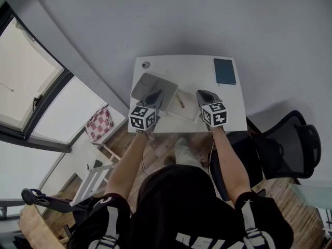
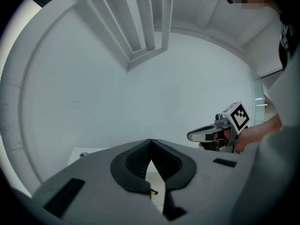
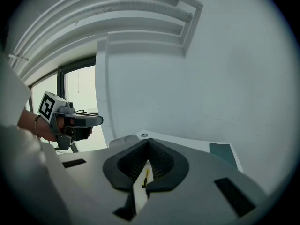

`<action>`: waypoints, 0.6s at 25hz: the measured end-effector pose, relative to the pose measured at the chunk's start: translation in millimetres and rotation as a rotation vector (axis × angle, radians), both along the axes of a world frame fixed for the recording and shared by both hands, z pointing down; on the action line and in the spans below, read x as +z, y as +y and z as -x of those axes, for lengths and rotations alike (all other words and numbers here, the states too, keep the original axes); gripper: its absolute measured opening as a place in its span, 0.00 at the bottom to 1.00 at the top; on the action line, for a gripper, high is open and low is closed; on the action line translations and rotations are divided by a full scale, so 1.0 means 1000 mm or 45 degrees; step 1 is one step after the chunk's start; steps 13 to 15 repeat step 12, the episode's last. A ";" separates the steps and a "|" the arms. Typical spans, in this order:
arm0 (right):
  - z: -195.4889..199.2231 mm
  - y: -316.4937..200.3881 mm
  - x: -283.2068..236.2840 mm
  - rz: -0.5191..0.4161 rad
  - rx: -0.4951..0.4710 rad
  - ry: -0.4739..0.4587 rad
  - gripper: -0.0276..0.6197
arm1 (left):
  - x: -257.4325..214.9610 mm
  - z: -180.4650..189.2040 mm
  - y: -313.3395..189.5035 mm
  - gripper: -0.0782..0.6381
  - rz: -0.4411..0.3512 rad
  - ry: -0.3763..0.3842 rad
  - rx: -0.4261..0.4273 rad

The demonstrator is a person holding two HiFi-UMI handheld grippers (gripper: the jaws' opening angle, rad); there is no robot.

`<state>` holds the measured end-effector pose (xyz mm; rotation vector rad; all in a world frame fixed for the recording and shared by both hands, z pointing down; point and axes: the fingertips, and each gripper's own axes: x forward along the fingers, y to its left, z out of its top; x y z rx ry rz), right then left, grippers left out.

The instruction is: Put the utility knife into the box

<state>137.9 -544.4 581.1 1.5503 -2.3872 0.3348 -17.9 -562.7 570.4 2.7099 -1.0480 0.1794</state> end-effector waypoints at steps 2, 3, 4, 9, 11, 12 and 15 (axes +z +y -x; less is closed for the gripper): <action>0.001 0.000 0.001 0.004 -0.001 0.000 0.07 | 0.001 0.001 0.000 0.14 0.002 0.002 -0.001; 0.000 -0.001 0.002 0.006 -0.001 0.001 0.07 | 0.001 0.001 -0.001 0.14 0.004 0.003 -0.001; 0.000 -0.001 0.002 0.008 -0.001 0.002 0.07 | 0.002 0.001 -0.001 0.14 0.006 0.005 -0.002; 0.003 -0.002 0.003 0.012 -0.008 0.004 0.06 | 0.004 0.003 -0.001 0.14 0.013 0.007 -0.006; 0.004 -0.003 0.003 0.013 -0.011 0.004 0.07 | 0.004 0.005 -0.003 0.14 0.015 0.005 -0.007; 0.005 -0.004 0.004 0.014 -0.012 0.003 0.07 | 0.005 0.005 -0.004 0.14 0.016 0.005 -0.008; 0.005 -0.004 0.004 0.014 -0.012 0.003 0.07 | 0.005 0.005 -0.004 0.14 0.016 0.005 -0.008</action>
